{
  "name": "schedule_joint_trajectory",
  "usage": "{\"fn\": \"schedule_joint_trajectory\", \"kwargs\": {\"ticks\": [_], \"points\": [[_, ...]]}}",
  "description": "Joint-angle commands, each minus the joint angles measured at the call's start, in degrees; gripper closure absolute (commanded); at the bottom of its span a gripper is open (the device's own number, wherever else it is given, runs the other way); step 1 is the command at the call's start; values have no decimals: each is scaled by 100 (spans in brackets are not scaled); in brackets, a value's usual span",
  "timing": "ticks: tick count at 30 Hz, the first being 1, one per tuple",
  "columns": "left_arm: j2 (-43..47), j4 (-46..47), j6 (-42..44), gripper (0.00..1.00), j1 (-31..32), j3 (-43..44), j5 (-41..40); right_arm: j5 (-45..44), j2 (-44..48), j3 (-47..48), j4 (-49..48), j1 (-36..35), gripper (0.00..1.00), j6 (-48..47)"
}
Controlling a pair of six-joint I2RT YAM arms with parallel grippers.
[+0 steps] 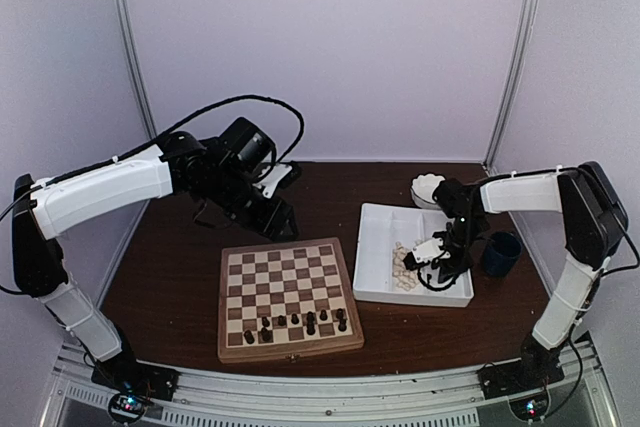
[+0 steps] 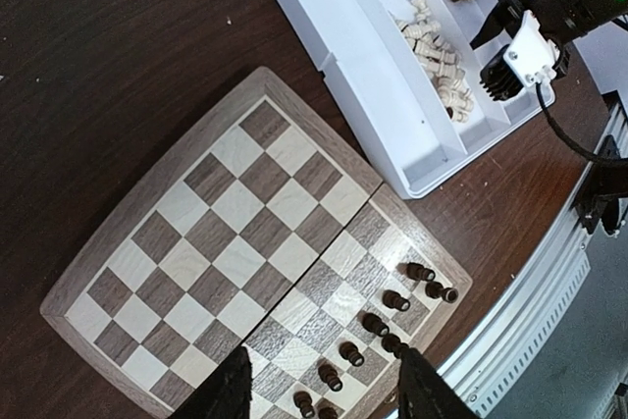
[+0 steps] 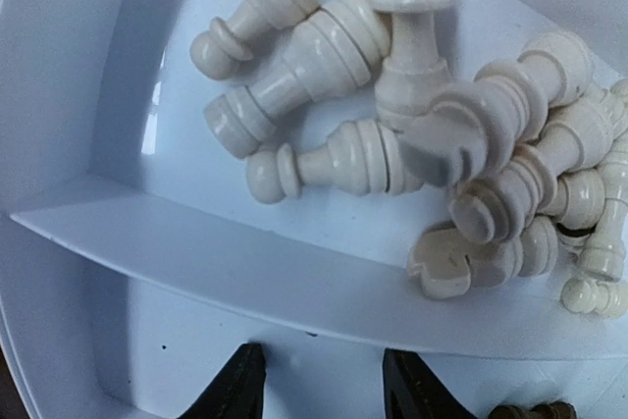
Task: Set up the chess pieces on the board
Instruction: Pick up the pawn from the storage box.
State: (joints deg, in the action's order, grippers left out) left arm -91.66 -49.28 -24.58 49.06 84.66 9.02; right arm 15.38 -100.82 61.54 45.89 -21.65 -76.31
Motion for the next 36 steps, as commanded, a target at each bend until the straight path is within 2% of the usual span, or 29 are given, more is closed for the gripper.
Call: {"fn": "schedule_joint_trajectory", "kwargs": {"ticks": [1,11,16,28,36], "points": [[98,234,-29,49,-45,38,-96,421,166,-293,-182,-217,53,-186],[16,353,-79,49,-50,0,-23,640,151,-467,-283,-507,54,3],[18,372,-98,49,-46,-16,-23,719,73,-530,-260,-565,63,115],[-28,582,-116,49,-45,-155,99,475,542,-960,-463,-447,83,742],[0,853,-91,50,-46,-244,268,724,670,-791,-156,13,86,1199]]}}
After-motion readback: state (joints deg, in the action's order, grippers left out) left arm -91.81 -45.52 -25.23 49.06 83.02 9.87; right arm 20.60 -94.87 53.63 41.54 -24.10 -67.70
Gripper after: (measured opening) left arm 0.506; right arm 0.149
